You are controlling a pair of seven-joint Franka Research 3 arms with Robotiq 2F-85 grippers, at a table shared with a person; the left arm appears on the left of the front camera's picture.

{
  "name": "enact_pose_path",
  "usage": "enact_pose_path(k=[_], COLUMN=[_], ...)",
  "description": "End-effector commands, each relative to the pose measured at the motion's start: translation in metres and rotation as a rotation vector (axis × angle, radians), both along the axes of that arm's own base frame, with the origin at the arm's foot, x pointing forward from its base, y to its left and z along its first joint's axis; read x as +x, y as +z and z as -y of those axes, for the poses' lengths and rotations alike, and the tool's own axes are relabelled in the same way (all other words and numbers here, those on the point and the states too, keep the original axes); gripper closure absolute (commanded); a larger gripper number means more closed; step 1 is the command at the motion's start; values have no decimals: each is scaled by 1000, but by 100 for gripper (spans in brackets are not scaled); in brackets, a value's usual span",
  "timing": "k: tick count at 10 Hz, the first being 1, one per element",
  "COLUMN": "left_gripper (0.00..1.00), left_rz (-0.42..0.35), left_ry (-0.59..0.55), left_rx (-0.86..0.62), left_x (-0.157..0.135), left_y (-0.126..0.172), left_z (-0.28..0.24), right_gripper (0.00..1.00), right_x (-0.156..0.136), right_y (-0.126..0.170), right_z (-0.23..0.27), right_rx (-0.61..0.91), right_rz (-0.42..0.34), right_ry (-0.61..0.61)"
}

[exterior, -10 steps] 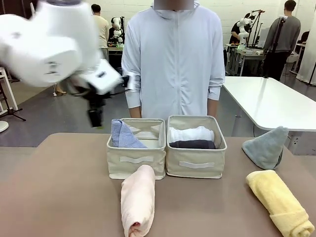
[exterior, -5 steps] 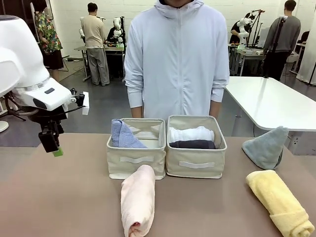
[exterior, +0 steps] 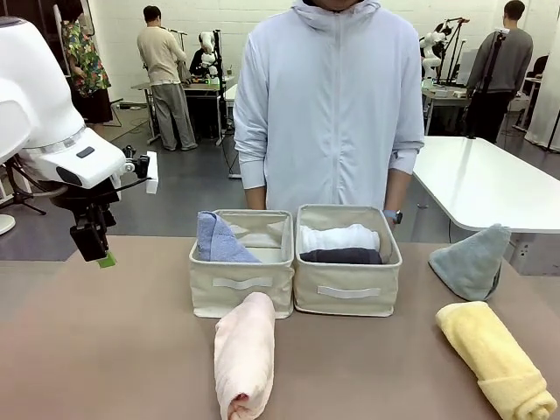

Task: Sort the towels based on their folding style.
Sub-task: Pick up another triangle-folded towel from the table and place it in the left Fabric basket.

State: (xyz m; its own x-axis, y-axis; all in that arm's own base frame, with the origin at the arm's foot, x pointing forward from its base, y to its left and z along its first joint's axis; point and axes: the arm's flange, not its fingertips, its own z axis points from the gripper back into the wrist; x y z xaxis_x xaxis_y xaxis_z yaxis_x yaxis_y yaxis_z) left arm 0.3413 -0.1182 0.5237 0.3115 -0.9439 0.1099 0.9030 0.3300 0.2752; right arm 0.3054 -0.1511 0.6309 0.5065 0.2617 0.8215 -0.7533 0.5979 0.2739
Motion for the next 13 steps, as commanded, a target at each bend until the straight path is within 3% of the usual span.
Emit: enact_pose_path(k=[1, 2, 4, 7, 9, 10, 11, 13], left_gripper=[0, 0, 0, 0, 0, 0, 0, 0], left_rz=[-146, -161, -46, 116, 183, 171, 146, 155], left_ry=[-173, -303, -445, -442, -370, -238, -95, -13], left_rx=[-285, -553, -904, -1205, -1284, -1271, -1233, -1139], left_x=[3, 4, -1, -18, -26, -29, -30, -32], left_y=[29, 53, 73, 79, 84, 84, 84, 87], left_z=[-37, -82, -171, -287, -331, -337, -335, -326], right_gripper=[0, 0, 0, 0, 0, 0, 0, 0], right_x=[2, 2, 2, 2, 2, 0, -5, -5], right_y=[1, 1, 1, 1, 1, 0, 7, 17], right_z=[0, 0, 0, 0, 0, 0, -26, -74], right_rx=[29, 29, 29, 29, 29, 0, -207, -428], right_rz=[22, 22, 22, 22, 22, 0, -59, -96], right_ry=[15, 15, 15, 15, 15, 0, 64, 110])
